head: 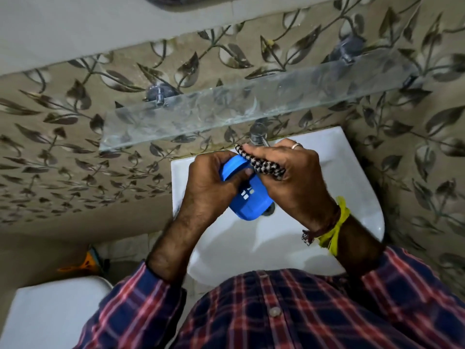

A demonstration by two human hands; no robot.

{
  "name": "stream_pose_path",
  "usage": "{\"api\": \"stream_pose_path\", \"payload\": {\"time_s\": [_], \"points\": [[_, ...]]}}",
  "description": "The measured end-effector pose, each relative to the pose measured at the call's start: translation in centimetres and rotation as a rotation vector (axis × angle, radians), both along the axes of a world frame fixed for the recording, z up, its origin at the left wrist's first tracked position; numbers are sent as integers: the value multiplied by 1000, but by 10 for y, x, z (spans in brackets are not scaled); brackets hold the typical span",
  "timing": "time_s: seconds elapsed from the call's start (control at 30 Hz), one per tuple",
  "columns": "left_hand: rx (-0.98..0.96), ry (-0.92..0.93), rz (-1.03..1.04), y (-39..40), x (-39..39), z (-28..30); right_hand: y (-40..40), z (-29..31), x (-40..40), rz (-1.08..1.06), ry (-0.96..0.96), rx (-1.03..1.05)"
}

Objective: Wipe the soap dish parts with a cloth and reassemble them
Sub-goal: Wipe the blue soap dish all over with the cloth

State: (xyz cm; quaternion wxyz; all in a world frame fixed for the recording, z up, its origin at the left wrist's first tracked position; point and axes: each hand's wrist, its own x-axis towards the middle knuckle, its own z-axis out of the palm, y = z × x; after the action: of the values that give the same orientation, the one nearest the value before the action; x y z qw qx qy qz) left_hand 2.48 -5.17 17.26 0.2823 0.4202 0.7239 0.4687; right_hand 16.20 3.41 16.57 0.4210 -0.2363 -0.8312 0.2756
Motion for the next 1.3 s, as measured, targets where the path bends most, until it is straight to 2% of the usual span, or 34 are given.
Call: {"api": "stream_pose_path", "payload": {"time_s": [0.1, 0.2, 0.23, 0.33, 0.4, 0.53, 0.63, 0.7, 0.83, 0.9, 0.97, 1.07, 1.17, 1.23, 1.3], "points": [[96, 20, 84, -3, 1, 8, 3, -13, 10, 5, 3, -12], [171, -50, 123, -5, -8, 7, -4, -26, 18, -45, 12, -208], [174, -108, 119, -6, -6, 4, -5, -27, 17, -55, 17, -215], [175, -172, 156, -9, 3, -4, -3, -19, 8, -83, -32, 7], [216, -170, 192, -11, 2, -6, -2, -18, 6, -81, -68, 80], [290, -166, 218, -14, -2, -5, -7, -28, 14, -91, -22, -67], [197, -222, 215, -16, -2, -5, -3, -29, 12, -106, -52, 5], [44, -125, 167, -15, -10, -1, -2, -24, 10, -89, -104, 73], [-254, 533, 56, -9, -10, 20, 1, -8, 7, -54, -165, 302], [-256, 682, 55, -5, -2, 29, -1, -1, 1, -50, -150, 376], [-197, 698, 73, -3, 0, 31, -3, 0, 0, -40, -101, 372], [-71, 639, 160, -7, 3, 24, -6, -10, 7, -82, 36, 223], [-71, 589, 206, -8, 9, 15, -13, -18, 8, -137, 102, 94], [-91, 501, 222, -9, 11, 8, -14, -17, 5, -125, 76, 122], [-31, 440, 231, -12, 10, 5, -12, -13, 3, -132, 59, 178]]}}
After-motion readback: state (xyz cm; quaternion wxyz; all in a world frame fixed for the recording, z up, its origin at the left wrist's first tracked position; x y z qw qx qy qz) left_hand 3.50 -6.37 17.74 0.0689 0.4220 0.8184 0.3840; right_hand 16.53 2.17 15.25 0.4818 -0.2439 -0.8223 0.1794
